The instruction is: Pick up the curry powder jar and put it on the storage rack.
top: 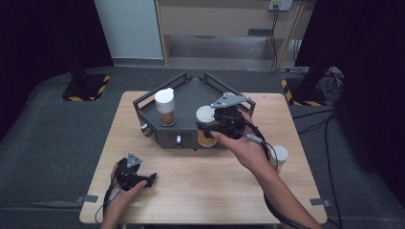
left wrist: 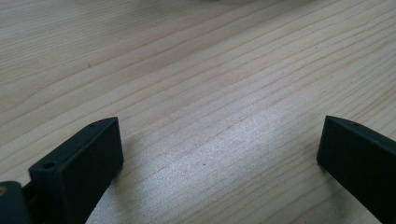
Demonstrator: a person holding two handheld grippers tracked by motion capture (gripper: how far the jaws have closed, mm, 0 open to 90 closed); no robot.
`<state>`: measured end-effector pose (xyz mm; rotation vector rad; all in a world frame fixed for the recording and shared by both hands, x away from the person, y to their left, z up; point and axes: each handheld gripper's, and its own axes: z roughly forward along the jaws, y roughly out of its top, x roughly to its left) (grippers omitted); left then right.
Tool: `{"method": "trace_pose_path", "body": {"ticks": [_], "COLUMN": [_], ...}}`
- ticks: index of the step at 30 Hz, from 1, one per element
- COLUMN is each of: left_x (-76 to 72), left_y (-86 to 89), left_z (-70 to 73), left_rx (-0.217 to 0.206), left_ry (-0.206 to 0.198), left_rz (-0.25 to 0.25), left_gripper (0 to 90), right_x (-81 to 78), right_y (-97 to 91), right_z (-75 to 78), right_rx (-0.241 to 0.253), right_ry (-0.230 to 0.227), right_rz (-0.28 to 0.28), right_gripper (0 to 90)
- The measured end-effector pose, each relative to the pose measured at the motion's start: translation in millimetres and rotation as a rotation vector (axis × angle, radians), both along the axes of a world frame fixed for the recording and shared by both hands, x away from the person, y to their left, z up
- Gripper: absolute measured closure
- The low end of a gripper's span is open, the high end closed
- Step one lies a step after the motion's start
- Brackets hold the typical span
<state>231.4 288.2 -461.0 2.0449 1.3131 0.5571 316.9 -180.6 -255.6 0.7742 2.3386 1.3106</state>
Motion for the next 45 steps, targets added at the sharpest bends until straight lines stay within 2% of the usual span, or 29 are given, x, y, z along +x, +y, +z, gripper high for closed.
{"method": "trace_pose_path", "body": {"ticks": [20, 32, 45], "left_x": [0.0, 1.1, 1.2], "left_y": [-0.2, -0.7, -1.3], "left_z": [-0.1, 0.0, -0.1], "left_rx": [0.000, 0.001, 0.000], "left_ry": [-0.001, -0.001, 0.000], "left_rz": [0.001, 0.000, 0.003], "left_gripper": [0.0, 0.0, 0.0], "right_x": [12.8, 26.2, 40.7], "right_y": [12.3, 16.0, 19.7], "right_z": [10.9, 9.5, 12.3], "right_rx": [0.003, 0.005, -0.002], "right_ry": [-0.008, 0.004, -0.006], "right_rz": [-0.006, -0.025, -0.046], "right_gripper": [33.7, 33.7, 33.7]}}
